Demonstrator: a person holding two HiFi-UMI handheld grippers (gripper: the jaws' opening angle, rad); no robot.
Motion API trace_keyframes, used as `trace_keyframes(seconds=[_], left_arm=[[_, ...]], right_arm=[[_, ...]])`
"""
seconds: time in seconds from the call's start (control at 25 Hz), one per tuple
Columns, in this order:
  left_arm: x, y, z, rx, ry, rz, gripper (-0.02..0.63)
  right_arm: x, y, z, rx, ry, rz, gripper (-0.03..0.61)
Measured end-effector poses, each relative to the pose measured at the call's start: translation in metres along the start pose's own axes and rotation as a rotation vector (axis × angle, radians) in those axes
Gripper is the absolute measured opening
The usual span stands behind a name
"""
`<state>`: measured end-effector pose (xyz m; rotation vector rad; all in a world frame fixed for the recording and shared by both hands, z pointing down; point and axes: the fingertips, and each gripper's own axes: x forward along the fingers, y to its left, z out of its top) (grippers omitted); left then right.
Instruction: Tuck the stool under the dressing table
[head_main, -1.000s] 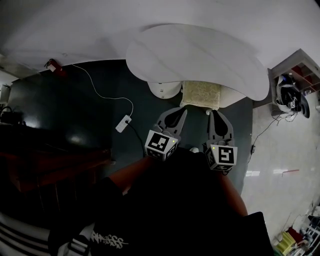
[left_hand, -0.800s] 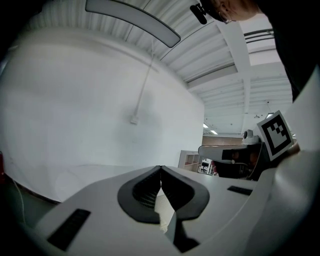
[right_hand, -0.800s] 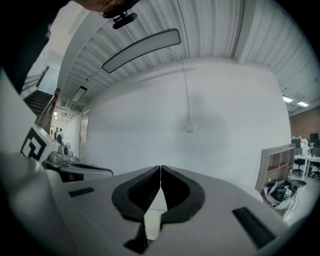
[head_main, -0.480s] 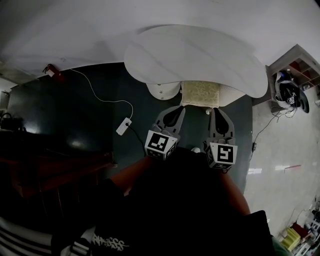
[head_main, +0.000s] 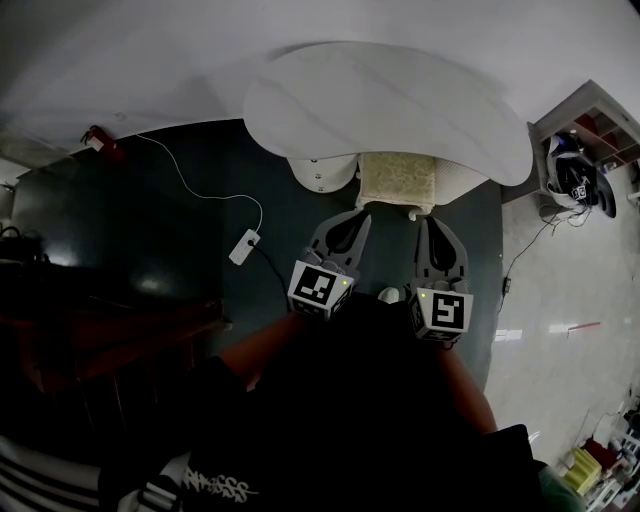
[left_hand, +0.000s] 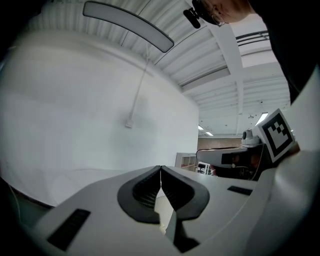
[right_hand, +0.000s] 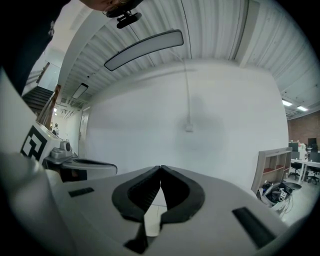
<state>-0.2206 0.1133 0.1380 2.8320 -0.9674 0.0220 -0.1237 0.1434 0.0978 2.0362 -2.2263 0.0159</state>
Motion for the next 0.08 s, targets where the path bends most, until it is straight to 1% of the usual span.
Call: trace_keyframes(seconds=[0.08], left_arm=[[-0.0026,-0.0038,-0.0010,0.003,-0.003,-0.009,0.017]], right_arm=[[-0.0046,0.0013,-0.0013,0.003,0.000,-0.004,0.037]])
